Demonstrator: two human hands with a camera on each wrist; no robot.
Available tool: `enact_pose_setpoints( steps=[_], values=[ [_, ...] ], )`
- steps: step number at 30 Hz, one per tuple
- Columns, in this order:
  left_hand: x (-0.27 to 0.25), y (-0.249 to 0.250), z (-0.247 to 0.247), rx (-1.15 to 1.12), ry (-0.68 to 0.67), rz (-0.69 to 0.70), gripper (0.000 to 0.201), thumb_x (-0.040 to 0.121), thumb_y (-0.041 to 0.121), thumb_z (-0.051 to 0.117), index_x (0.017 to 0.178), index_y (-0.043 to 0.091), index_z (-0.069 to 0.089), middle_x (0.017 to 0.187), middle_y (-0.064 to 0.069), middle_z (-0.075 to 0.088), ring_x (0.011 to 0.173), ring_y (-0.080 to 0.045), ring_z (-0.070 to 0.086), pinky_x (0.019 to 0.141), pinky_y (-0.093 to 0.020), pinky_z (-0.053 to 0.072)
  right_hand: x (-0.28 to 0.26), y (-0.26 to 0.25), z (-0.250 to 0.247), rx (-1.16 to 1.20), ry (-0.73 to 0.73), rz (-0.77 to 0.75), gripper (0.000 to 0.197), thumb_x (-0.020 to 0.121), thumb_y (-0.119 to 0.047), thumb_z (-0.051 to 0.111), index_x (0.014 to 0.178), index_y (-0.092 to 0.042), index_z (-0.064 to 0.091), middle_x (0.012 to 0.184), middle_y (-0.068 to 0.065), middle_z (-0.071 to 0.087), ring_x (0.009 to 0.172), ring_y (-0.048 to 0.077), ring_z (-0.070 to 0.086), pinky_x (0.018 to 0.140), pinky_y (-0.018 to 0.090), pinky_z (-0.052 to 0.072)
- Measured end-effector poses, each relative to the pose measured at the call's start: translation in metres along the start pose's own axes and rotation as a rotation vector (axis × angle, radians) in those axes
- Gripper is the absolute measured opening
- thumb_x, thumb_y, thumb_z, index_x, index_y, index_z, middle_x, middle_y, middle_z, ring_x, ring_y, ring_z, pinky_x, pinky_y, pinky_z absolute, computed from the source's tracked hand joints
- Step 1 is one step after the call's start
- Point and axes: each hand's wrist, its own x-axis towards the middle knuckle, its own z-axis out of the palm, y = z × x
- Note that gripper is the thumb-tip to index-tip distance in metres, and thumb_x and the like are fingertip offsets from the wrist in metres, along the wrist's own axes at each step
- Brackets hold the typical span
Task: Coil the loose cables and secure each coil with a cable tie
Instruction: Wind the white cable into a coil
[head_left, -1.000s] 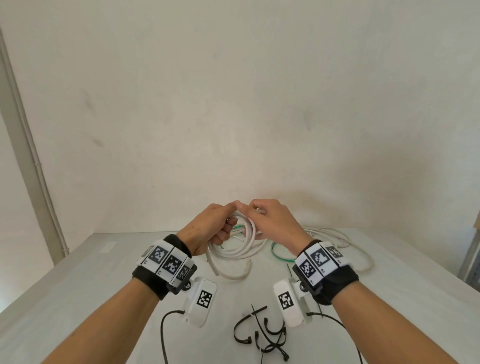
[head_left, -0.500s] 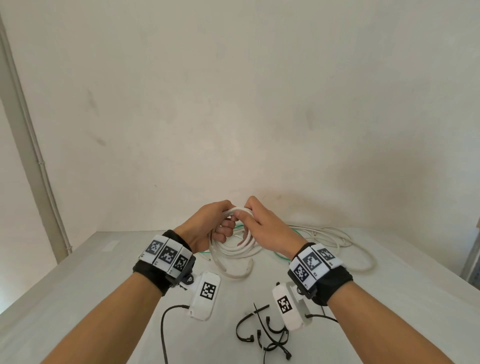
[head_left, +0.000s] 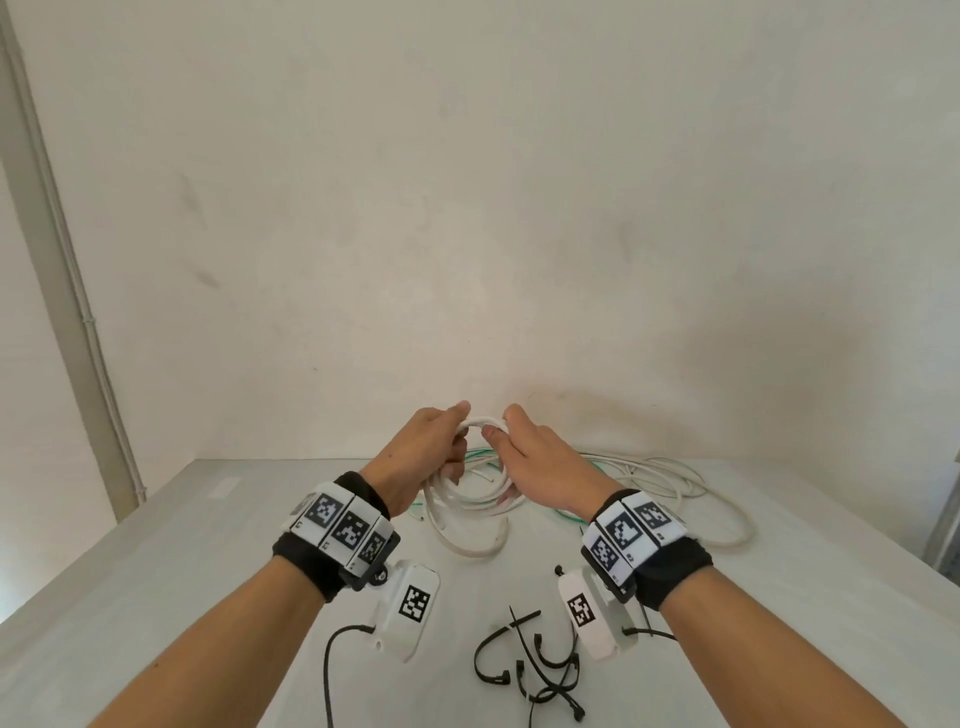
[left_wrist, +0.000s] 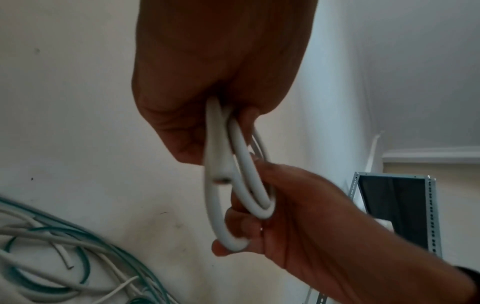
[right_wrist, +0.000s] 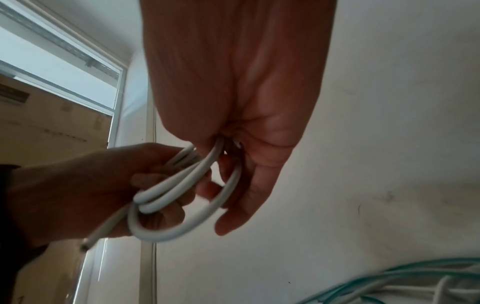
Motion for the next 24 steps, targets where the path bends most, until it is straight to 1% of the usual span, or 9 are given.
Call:
enact_pose_setpoints(
  steps=[2, 5, 7, 9, 12, 15, 18, 20, 24],
  values=[
    [0.001, -0.002, 0.001, 0.004, 0.025, 0.029, 0.043, 0.11, 0.033, 0.045, 0.069, 0.019, 0.037, 0.057, 0.004, 0.029, 0.046, -0.013, 0.03, 0.045, -0.024, 0.036, -0.002, 0.0, 0.0, 0.029, -0.005, 0.033, 0.036, 0.107, -0.051, 0.04, 0.096, -0.016, 0.042, 0.091, 0.009, 0.067, 0.067, 0.014, 0.059, 0.064, 0.033, 0.043],
    [0.001, -0.006, 0.003, -0.021, 0.025, 0.023, 0.037, 0.109, 0.029, 0.047, 0.075, 0.017, 0.04, 0.057, 0.005, 0.026, 0.046, -0.011, 0.026, 0.041, -0.023, 0.03, -0.002, -0.002, 0.0, 0.164, 0.038, 0.059, 0.046, 0.1, -0.063, 0.048, 0.086, -0.02, 0.043, 0.084, -0.003, 0.068, 0.069, 0.016, 0.059, 0.068, 0.034, 0.042],
    [0.002, -0.005, 0.005, -0.021, 0.041, 0.037, 0.035, 0.11, 0.027, 0.046, 0.078, 0.015, 0.042, 0.055, 0.007, 0.028, 0.044, -0.009, 0.027, 0.04, -0.022, 0.03, 0.001, -0.005, 0.001, 0.256, 0.064, 0.06, 0.049, 0.1, -0.064, 0.048, 0.091, -0.015, 0.048, 0.087, -0.003, 0.075, 0.072, 0.022, 0.072, 0.068, 0.035, 0.045],
    [0.002, -0.004, 0.008, -0.007, 0.059, 0.061, 0.033, 0.11, 0.025, 0.045, 0.079, 0.015, 0.042, 0.053, 0.008, 0.031, 0.042, -0.008, 0.029, 0.039, -0.021, 0.031, 0.003, -0.006, 0.004, 0.286, 0.121, 0.052, 0.044, 0.104, -0.056, 0.048, 0.092, -0.013, 0.048, 0.085, 0.0, 0.076, 0.067, 0.023, 0.075, 0.067, 0.036, 0.048],
    [0.001, -0.003, 0.015, 0.006, 0.059, 0.093, 0.029, 0.11, 0.024, 0.042, 0.085, 0.012, 0.045, 0.055, 0.006, 0.035, 0.044, -0.009, 0.032, 0.04, -0.022, 0.034, 0.004, -0.006, 0.01, 0.508, 0.192, 0.042, 0.035, 0.104, -0.042, 0.056, 0.083, -0.016, 0.044, 0.069, 0.001, 0.058, 0.05, 0.017, 0.057, 0.062, 0.037, 0.049],
    [0.004, -0.004, 0.013, -0.005, 0.084, 0.12, 0.028, 0.111, 0.026, 0.044, 0.087, 0.011, 0.046, 0.058, 0.001, 0.041, 0.046, -0.012, 0.038, 0.042, -0.024, 0.041, 0.004, -0.007, 0.015, 0.9, 0.147, 0.063, 0.027, 0.106, -0.028, 0.058, 0.086, -0.015, 0.046, 0.066, -0.002, 0.037, 0.051, 0.013, 0.038, 0.055, 0.031, 0.051],
    [0.006, 0.0, 0.002, -0.07, 0.1, 0.094, 0.03, 0.111, 0.029, 0.044, 0.088, 0.01, 0.047, 0.061, -0.004, 0.062, 0.049, -0.017, 0.057, 0.052, -0.03, 0.054, 0.002, -0.004, 0.01, 1.115, 0.162, 0.127, 0.03, 0.106, -0.024, 0.058, 0.08, -0.017, 0.046, 0.064, -0.002, 0.031, 0.051, 0.013, 0.03, 0.049, 0.028, 0.047],
    [0.005, 0.002, -0.003, -0.106, 0.094, 0.064, 0.029, 0.111, 0.03, 0.043, 0.09, 0.011, 0.048, 0.066, -0.006, 0.069, 0.055, -0.019, 0.066, 0.058, -0.031, 0.058, 0.004, -0.003, 0.007, 1.182, 0.182, 0.151, 0.033, 0.106, -0.024, 0.059, 0.077, -0.018, 0.044, 0.066, -0.002, 0.029, 0.052, 0.013, 0.026, 0.045, 0.025, 0.039],
    [0.002, -0.001, 0.002, -0.281, 0.095, 0.054, 0.033, 0.112, 0.029, 0.041, 0.089, 0.008, 0.048, 0.072, -0.014, 0.069, 0.058, -0.024, 0.067, 0.063, -0.035, 0.061, 0.005, -0.003, 0.012, 1.105, 0.208, 0.104, 0.032, 0.107, -0.026, 0.056, 0.079, -0.019, 0.043, 0.066, -0.003, 0.027, 0.053, 0.012, 0.021, 0.043, 0.022, 0.027]
  ],
)
